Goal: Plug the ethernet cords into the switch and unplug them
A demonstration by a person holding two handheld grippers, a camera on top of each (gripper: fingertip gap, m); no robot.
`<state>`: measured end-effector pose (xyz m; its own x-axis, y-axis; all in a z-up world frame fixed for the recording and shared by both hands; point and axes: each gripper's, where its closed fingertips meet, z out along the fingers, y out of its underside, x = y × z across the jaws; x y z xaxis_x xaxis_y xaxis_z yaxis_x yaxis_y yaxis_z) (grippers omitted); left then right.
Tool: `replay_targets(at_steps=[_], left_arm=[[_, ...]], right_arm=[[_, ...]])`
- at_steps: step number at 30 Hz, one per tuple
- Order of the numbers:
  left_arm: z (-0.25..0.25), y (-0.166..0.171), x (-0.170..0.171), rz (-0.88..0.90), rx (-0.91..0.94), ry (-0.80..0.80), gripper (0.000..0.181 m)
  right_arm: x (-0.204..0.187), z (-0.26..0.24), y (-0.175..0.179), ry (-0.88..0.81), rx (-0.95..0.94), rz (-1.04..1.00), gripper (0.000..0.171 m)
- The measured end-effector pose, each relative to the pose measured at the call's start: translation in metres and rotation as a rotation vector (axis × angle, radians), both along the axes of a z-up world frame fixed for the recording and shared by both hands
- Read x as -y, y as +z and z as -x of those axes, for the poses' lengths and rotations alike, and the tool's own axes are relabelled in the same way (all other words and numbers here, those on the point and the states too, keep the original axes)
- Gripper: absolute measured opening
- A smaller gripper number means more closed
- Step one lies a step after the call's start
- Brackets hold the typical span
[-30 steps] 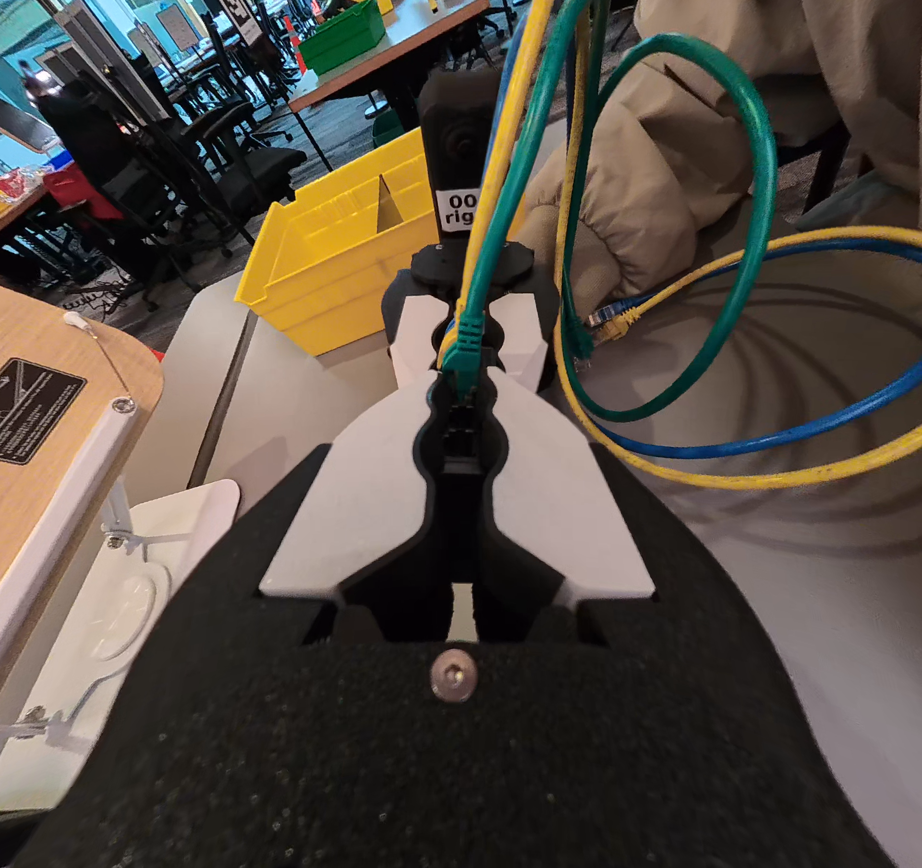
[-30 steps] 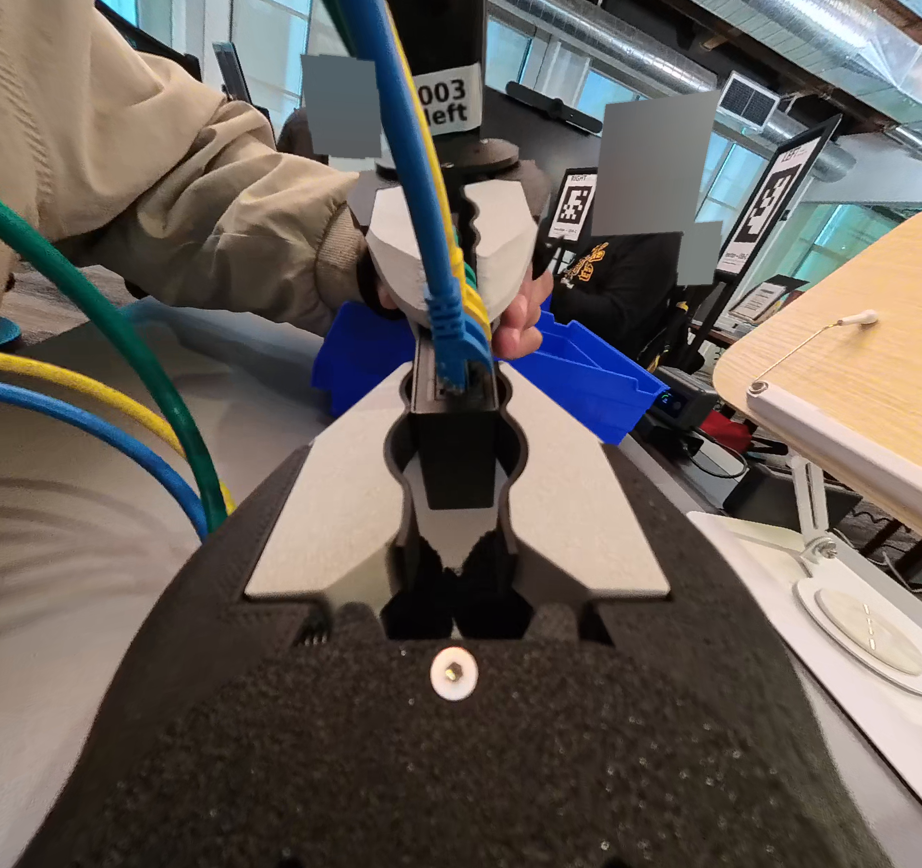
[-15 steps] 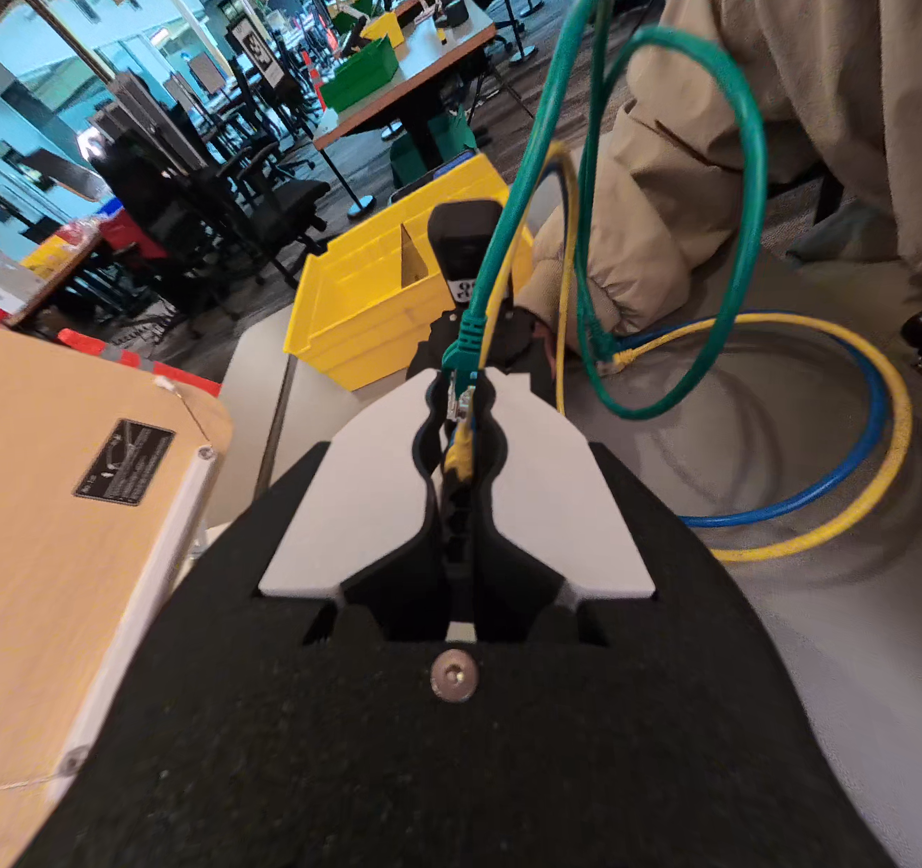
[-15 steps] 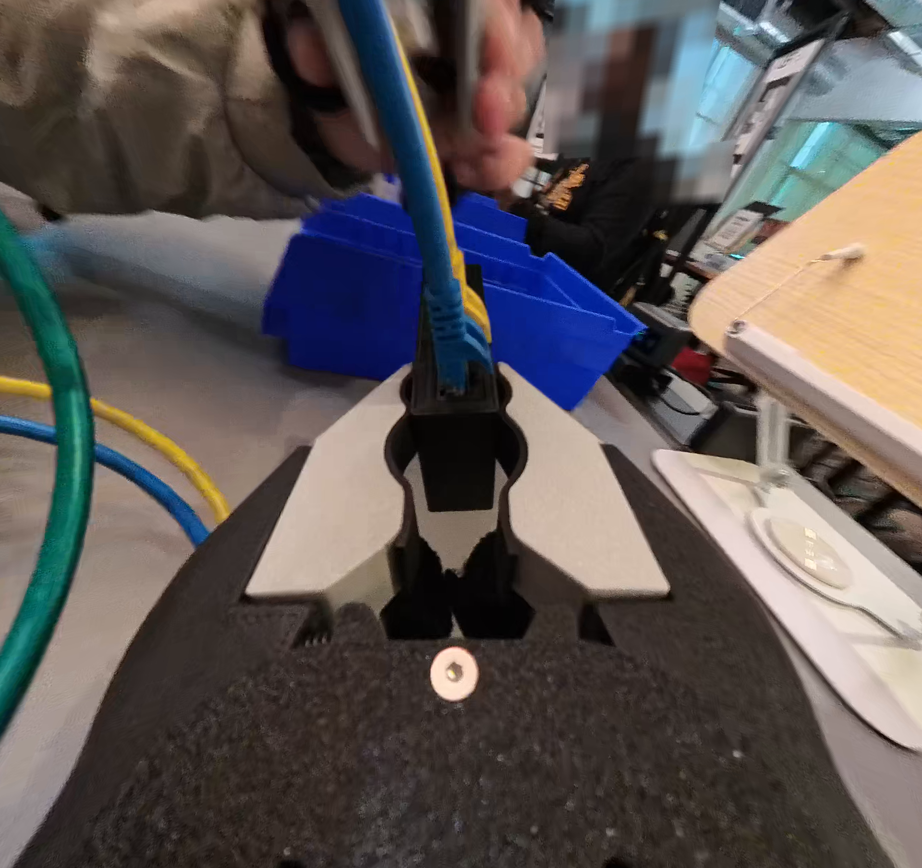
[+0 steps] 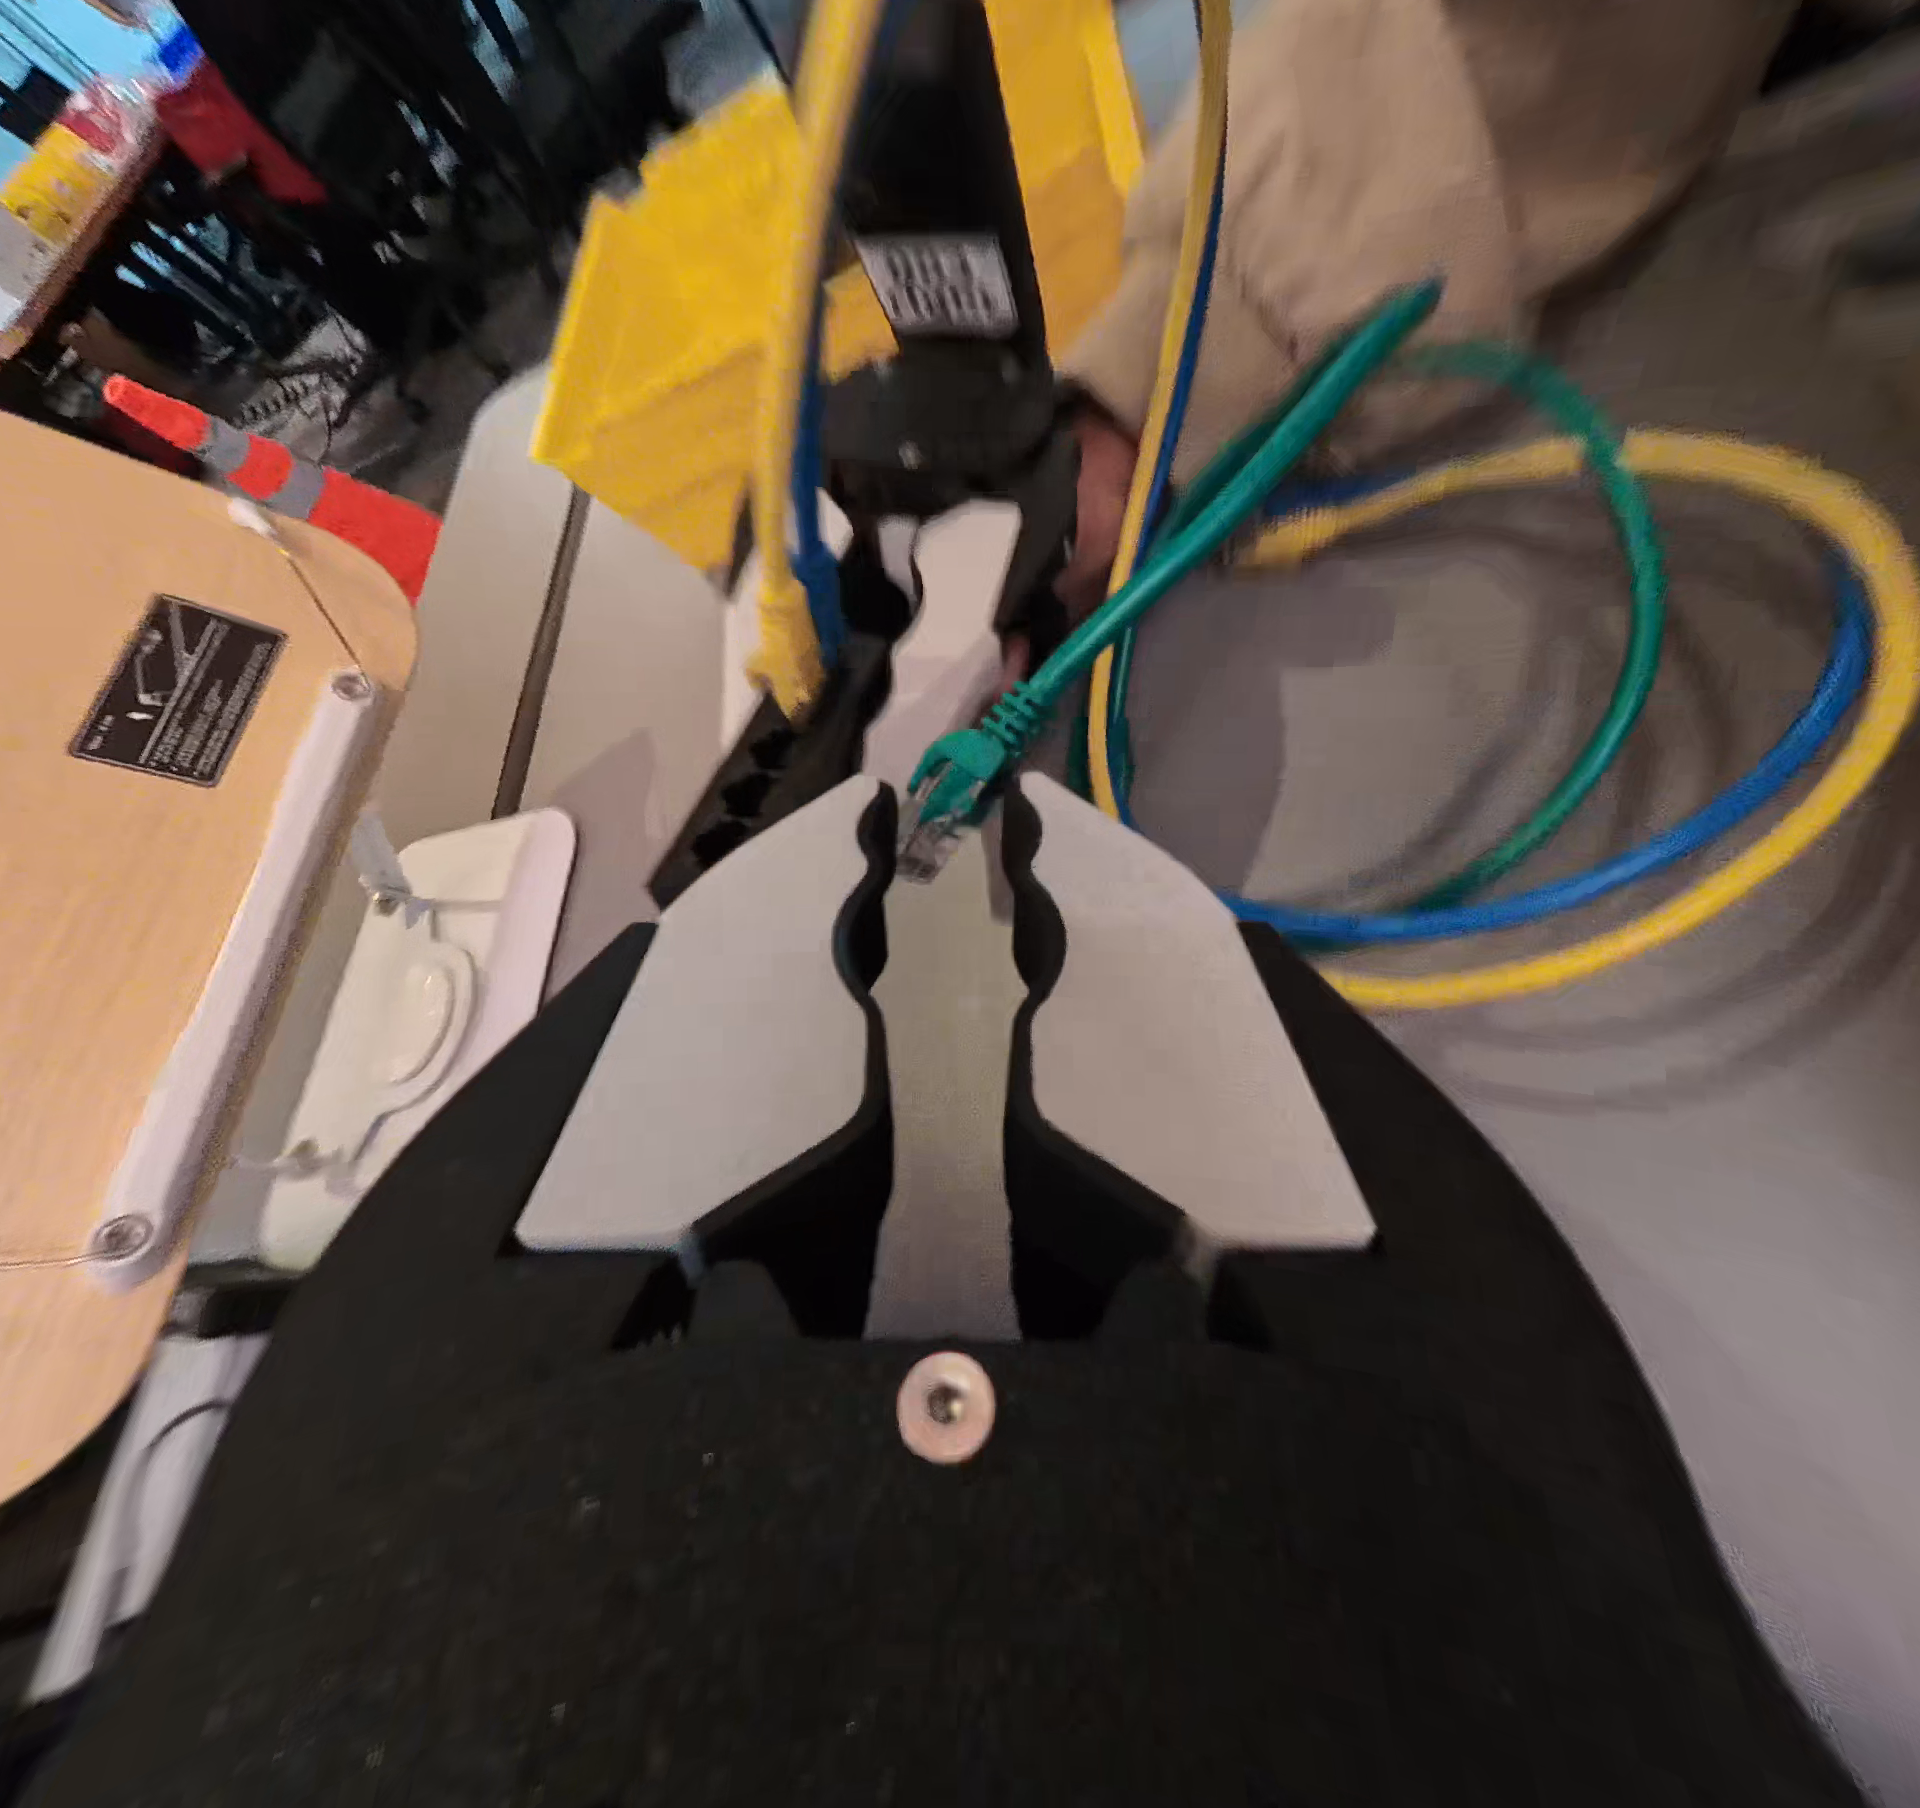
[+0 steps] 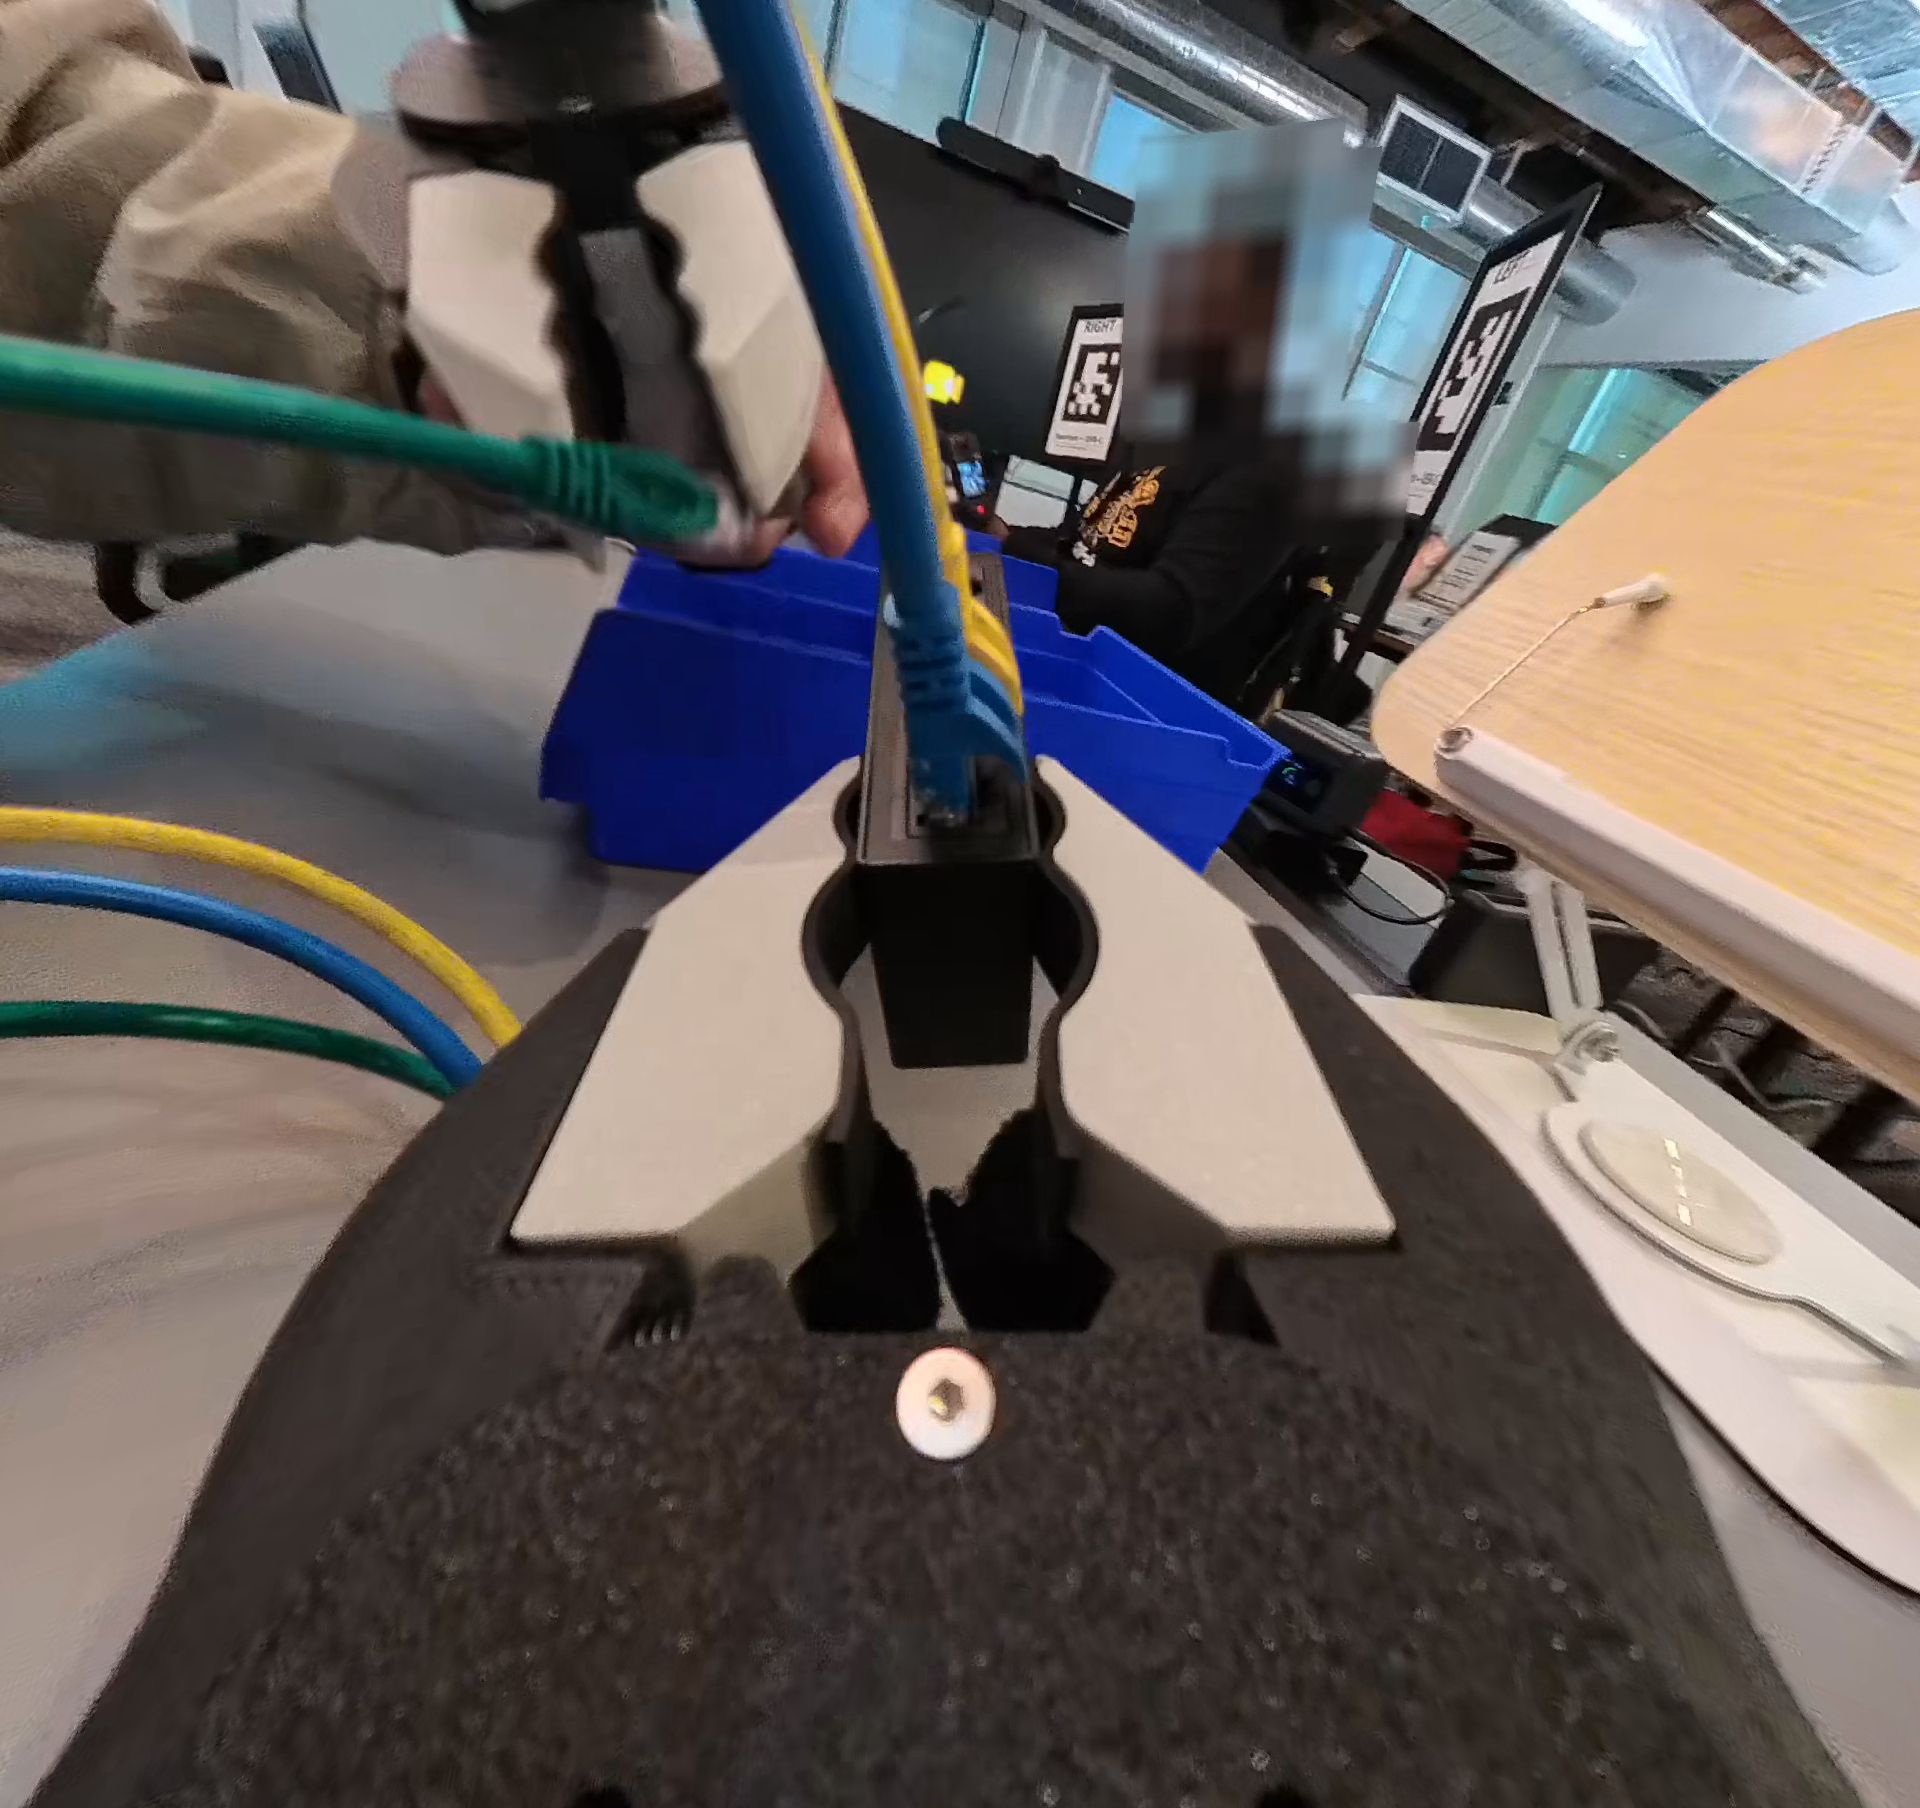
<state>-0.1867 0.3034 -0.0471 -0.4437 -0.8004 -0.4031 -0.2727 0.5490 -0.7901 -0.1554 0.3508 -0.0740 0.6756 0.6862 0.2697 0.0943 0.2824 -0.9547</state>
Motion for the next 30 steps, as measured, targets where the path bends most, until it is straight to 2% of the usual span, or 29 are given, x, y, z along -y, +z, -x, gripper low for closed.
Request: replay_targets(at_steps=[1, 3, 5, 13, 18, 30], left_arm=[[-0.002, 0.013, -0.001, 0.068, 0.035, 0.005, 0.021], [-0.008, 0.029, -0.009, 0.133, 0.081, 0.020, 0.022], [-0.013, 0.032, -0.014, 0.126, 0.074, 0.020, 0.026], [-0.041, -0.006, -0.010, 0.044, -0.042, -0.022, 0.025], [-0.047, -0.007, -0.007, 0.054, 0.000, -0.042, 0.014], [-0.047, -0.016, -0.007, 0.072, -0.007, -0.045, 0.016]], right_arm=[[0.002, 0.001, 0.002, 0.022, -0.022, 0.005, 0.026], [0.006, 0.003, 0.004, 0.063, -0.048, 0.013, 0.026], [0.008, 0.005, 0.003, 0.079, -0.043, 0.016, 0.026], [0.013, 0.013, 0.001, 0.114, -0.025, 0.017, 0.026], [0.012, 0.012, 0.001, 0.113, -0.025, 0.019, 0.026], [0.014, 0.015, -0.001, 0.124, -0.014, 0.017, 0.026]])
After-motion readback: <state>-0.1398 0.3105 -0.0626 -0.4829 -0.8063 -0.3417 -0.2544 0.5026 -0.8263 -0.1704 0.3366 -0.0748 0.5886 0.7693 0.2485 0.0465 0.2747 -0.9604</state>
